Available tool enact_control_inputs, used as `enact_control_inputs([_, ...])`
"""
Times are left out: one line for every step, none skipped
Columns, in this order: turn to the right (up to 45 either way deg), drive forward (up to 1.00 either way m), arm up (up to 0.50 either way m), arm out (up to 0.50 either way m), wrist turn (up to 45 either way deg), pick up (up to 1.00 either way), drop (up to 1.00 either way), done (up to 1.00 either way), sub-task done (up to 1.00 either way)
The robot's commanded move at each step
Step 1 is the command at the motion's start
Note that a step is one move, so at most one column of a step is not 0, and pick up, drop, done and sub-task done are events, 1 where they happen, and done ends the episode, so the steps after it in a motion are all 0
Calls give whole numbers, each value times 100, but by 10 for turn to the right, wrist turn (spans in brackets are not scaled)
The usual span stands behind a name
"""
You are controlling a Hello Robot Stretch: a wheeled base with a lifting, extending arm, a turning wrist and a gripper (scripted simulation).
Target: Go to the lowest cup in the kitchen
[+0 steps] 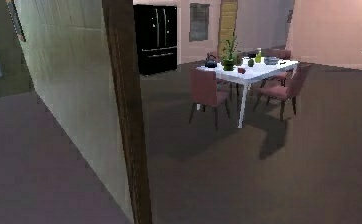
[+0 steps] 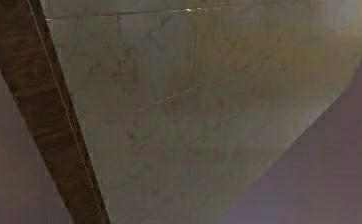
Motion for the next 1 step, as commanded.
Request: enact_control_inputs([30, 0, 0, 0, 0, 0, 0, 0, 0])
